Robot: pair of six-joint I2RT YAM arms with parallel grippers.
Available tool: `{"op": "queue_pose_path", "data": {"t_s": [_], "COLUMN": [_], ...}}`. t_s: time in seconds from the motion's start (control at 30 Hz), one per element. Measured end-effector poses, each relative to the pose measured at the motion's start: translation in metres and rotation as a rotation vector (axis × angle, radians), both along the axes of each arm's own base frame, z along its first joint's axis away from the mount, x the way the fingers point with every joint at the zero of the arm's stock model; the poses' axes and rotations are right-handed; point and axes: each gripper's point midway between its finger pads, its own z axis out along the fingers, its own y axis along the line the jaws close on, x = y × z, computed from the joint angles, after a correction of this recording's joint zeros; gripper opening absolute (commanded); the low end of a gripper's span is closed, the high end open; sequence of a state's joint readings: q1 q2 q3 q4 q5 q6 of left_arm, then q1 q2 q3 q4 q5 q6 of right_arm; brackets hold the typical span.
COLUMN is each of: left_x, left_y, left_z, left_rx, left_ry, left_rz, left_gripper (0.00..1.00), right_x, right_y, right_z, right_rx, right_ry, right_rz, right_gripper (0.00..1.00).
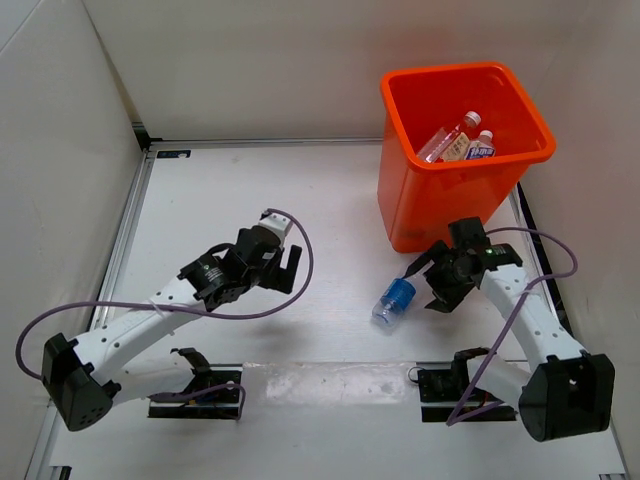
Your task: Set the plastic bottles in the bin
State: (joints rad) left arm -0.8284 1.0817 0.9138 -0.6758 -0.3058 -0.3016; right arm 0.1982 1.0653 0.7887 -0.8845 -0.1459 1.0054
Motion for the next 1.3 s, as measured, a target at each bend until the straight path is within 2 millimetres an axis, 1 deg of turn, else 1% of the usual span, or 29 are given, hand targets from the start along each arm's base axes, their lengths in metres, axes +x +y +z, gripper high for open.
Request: {"op": "queue_pose_path", "data": {"t_s": [0.07,0.23,0.5,0.6,0.7,0.77,0.8,0.83,0.9,0.93,0.97,1.0,1.1,1.2,1.23,1.27,1.3], "left_x": [-0.002,-0.002,-0.001,-0.001,-0.002,-0.003,-0.003,-0.004,-0.004,-0.004,-0.004,-0.004,-0.004,-0.004,-0.004,-0.005,-0.006], "left_y": [0.003,0.01,0.012,0.013,0.014,0.015,0.016,0.016,0.017,0.017,0.017,0.017,0.017,0.017,0.017,0.018,0.019], "left_z": [0.002,0.006,0.007,0.007,0.005,0.004,0.004,0.004,0.004,0.004,0.004,0.005,0.005,0.004,0.003,0.001,-0.002], "left_rx": [-0.007,-0.007,0.001,0.002,0.01,0.017,0.02,0.021,0.022,0.022,0.021,0.02,0.017,0.014,0.012,0.011,0.013], "left_ry": [-0.009,-0.035,-0.044,-0.043,-0.039,-0.034,-0.033,-0.032,-0.032,-0.032,-0.033,-0.034,-0.034,-0.034,-0.034,-0.031,-0.027], "left_rz": [0.007,0.025,0.031,0.032,0.03,0.03,0.031,0.031,0.032,0.033,0.033,0.034,0.036,0.041,0.042,0.045,0.047], "left_gripper": [0.99,0.99,0.99,0.99,0.99,0.99,0.99,0.99,0.99,0.99,0.99,0.99,0.99,0.99,0.99,0.99,0.99], "right_x": [0.006,0.007,0.009,0.008,0.009,0.007,0.007,0.005,0.002,0.002,0.001,-0.001,-0.008,-0.019,-0.023,-0.03,-0.04], "right_y": [0.007,0.029,0.026,0.029,0.038,0.046,0.05,0.054,0.059,0.062,0.063,0.064,0.056,0.044,0.041,0.037,0.033], "right_z": [-0.003,-0.015,-0.05,-0.065,-0.076,-0.083,-0.085,-0.087,-0.084,-0.081,-0.078,-0.075,-0.059,-0.034,-0.025,-0.015,-0.005], "right_rx": [0.007,0.014,-0.023,-0.04,-0.05,-0.058,-0.059,-0.06,-0.065,-0.061,-0.061,-0.057,-0.047,-0.023,0.004,0.03,0.059], "right_ry": [0.002,0.03,0.18,0.26,0.325,0.36,0.373,0.385,0.381,0.373,0.363,0.358,0.332,0.268,0.222,0.176,0.134], "right_rz": [-0.005,0.027,-0.009,0.001,0.034,0.065,0.079,0.095,0.118,0.126,0.126,0.125,0.088,0.022,-0.006,-0.043,-0.078], "right_gripper": [0.9,0.9,0.9,0.9,0.85,0.79,0.75,0.64,0.51,0.37,0.32,0.29,0.27,0.27,0.27,0.24,0.23]}}
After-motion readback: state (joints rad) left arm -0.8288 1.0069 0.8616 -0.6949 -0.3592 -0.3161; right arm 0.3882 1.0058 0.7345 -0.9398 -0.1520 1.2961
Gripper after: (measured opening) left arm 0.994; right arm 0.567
